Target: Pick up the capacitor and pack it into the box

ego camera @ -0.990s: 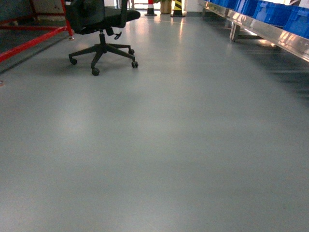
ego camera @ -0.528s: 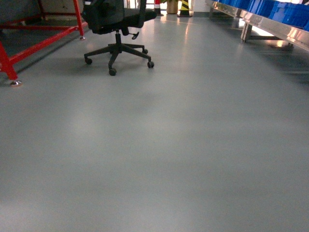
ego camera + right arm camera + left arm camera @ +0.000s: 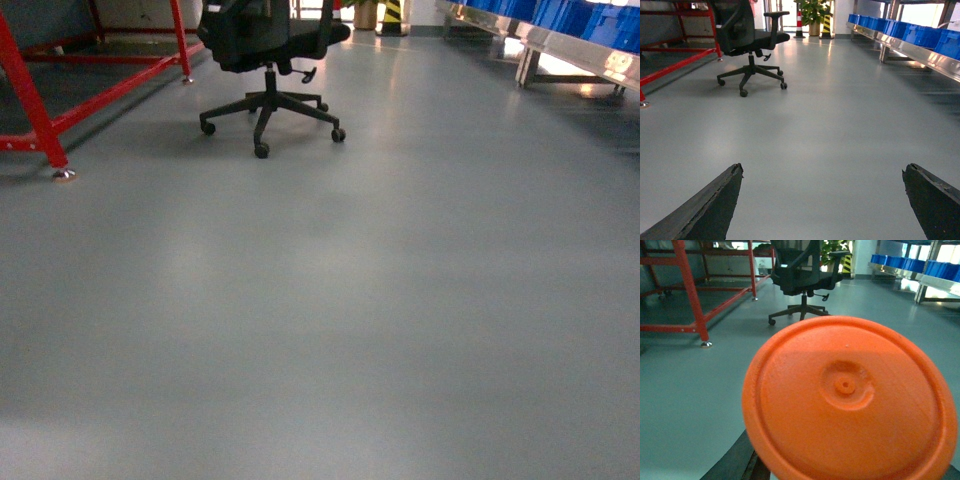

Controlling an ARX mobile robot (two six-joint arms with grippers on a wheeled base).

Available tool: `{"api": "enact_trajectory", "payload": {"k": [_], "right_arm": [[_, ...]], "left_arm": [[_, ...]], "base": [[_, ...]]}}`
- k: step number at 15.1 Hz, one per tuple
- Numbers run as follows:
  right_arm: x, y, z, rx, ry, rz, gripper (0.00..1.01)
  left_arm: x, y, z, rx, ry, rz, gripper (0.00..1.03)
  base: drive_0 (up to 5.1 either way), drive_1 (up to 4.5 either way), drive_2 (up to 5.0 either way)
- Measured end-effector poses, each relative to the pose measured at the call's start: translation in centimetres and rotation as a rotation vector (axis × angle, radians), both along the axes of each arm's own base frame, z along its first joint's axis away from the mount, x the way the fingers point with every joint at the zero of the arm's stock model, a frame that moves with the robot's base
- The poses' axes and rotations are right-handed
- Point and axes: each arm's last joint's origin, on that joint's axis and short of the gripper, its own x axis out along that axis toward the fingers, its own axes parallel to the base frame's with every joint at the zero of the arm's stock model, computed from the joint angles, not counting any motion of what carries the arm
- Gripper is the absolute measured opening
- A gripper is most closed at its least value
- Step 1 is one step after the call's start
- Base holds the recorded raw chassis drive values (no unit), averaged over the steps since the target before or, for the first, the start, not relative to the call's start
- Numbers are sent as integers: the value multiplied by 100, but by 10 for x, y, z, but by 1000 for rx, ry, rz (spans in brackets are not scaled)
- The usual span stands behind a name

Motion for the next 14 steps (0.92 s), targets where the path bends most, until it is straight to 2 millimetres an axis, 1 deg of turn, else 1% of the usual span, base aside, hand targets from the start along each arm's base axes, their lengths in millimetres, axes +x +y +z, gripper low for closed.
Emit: {"api": "enact_trajectory", "payload": {"k": [14], "right_arm": [[0, 0, 0, 0, 1, 0, 98]], "left_arm": [[0, 0, 0, 0, -1, 0, 44]], "base": [[-492, 249, 249]]}}
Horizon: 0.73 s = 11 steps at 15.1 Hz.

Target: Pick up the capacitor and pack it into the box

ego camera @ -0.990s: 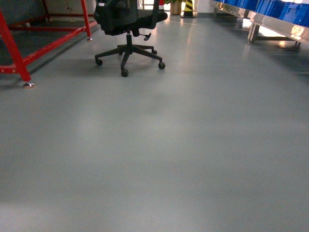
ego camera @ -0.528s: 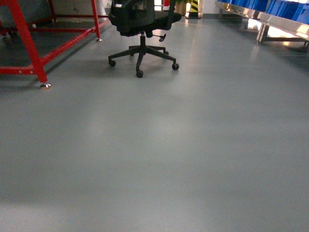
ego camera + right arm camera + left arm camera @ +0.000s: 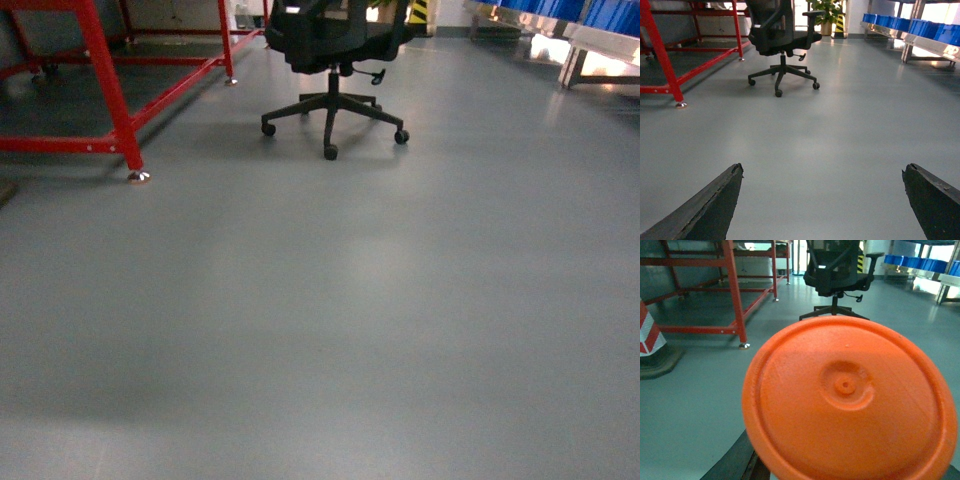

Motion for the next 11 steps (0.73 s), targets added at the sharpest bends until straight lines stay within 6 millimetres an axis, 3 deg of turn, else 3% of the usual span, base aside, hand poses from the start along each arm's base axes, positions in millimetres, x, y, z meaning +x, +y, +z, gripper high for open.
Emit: {"api": "enact_trajectory", "payload": {"k": [11], "right_arm": [[0, 0, 0, 0, 2, 0, 98]], "left_arm": [[0, 0, 0, 0, 1, 0, 44]], "base": [[-501, 238, 238]]}}
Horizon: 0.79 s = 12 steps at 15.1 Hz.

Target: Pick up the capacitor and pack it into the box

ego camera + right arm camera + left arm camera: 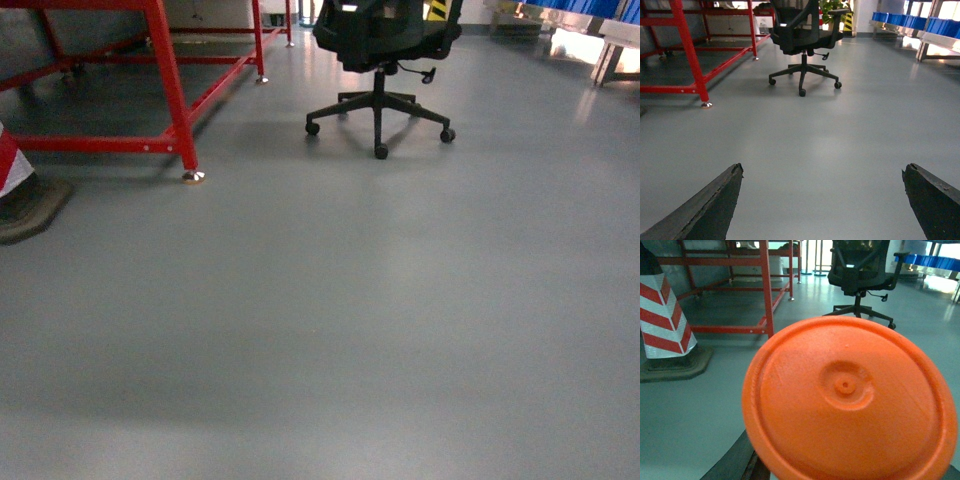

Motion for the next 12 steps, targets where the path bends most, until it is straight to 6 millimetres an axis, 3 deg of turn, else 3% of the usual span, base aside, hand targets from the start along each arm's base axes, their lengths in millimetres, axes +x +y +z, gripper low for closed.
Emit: {"api": "enact_trajectory", "payload": {"k": [12], "right_arm": [[0, 0, 0, 0, -2, 1, 98]], "left_arm": [[0, 0, 0, 0, 1, 1, 44]], "base": [[-501, 235, 235]]}}
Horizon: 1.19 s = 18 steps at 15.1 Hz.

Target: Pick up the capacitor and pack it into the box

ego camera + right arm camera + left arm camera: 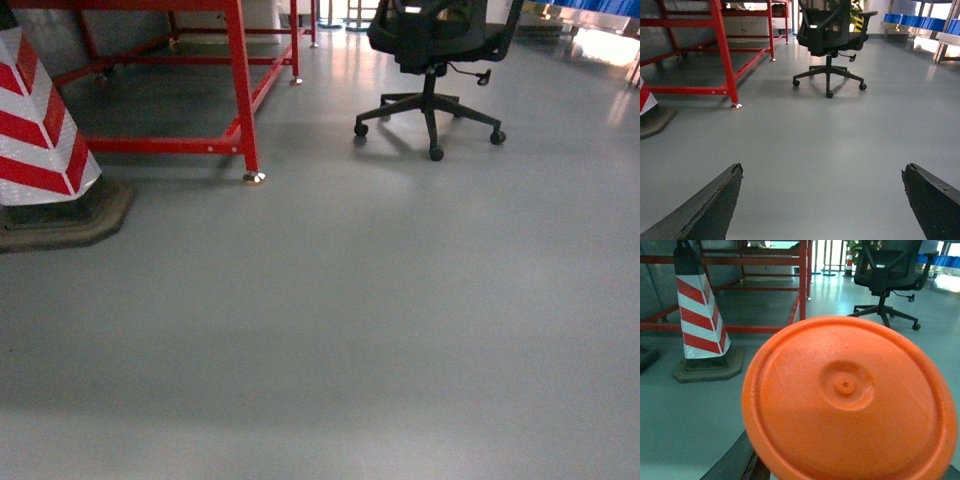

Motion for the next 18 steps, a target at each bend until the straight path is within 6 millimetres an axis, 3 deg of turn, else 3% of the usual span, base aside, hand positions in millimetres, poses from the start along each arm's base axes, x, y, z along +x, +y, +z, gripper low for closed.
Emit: {"api": "enact_trajectory", "payload": {"k": [18], "right_arm": [[0, 0, 0, 0, -1, 0, 98]], "left_arm": [[0, 0, 0, 0, 0, -1, 44]], "base": [[-499, 238, 238]]}}
